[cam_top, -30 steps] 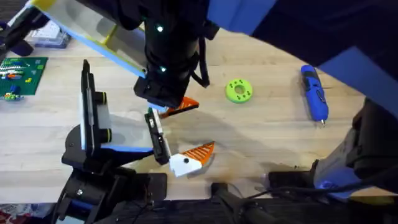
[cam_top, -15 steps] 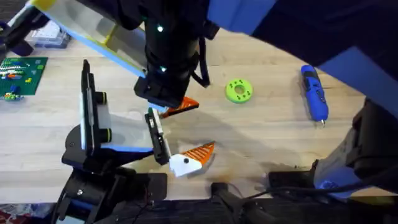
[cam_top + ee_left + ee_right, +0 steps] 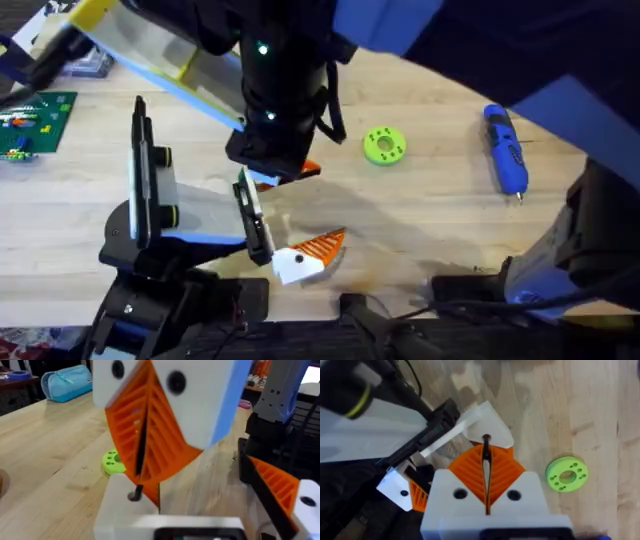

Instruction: Pick up the gripper from the table and insert it into the empty holder that is missing its gripper. Then pick up a screw, insert it into the mounting hole, and use the screwdriver to tighten it. Finally, clean up the table by picking up the vegetable and placing it into the bucket.

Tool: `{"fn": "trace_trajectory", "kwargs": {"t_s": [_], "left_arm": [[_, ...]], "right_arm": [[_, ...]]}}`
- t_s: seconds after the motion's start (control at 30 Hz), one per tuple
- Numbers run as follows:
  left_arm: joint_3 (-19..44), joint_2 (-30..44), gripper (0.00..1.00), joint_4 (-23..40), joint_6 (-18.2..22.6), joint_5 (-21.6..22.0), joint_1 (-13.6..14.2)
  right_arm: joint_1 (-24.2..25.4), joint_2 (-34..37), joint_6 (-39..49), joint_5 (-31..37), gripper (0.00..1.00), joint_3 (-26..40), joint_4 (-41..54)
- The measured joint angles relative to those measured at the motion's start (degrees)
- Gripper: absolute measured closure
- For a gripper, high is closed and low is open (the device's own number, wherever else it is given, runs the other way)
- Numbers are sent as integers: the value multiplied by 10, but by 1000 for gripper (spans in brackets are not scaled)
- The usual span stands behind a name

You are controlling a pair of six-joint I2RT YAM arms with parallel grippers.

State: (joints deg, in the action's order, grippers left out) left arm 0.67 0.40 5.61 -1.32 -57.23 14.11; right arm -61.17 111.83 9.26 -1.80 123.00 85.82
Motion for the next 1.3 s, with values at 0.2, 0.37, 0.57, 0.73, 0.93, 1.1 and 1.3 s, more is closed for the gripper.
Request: {"fn": "trace_trajectory", "kwargs": {"t_s": [0.2, 0.37, 0.57, 0.73, 0.93, 1.1, 1.3], "left_arm": [[0, 0, 14, 0, 0, 0, 0], [0, 0, 14, 0, 0, 0, 0], [0, 0, 14, 0, 0, 0, 0], [0, 0, 14, 0, 0, 0, 0], [0, 0, 14, 0, 0, 0, 0], [0, 0, 14, 0, 0, 0, 0], [0, 0, 14, 0, 0, 0, 0]], "right_arm": [[0, 0, 0, 0, 988, 0, -11], [0, 0, 0, 0, 988, 0, -18], [0, 0, 0, 0, 988, 0, -19], [0, 0, 0, 0, 988, 0, -19], [0, 0, 0, 0, 988, 0, -16], [0, 0, 0, 0, 988, 0, -18], [0, 0, 0, 0, 988, 0, -20]]}}
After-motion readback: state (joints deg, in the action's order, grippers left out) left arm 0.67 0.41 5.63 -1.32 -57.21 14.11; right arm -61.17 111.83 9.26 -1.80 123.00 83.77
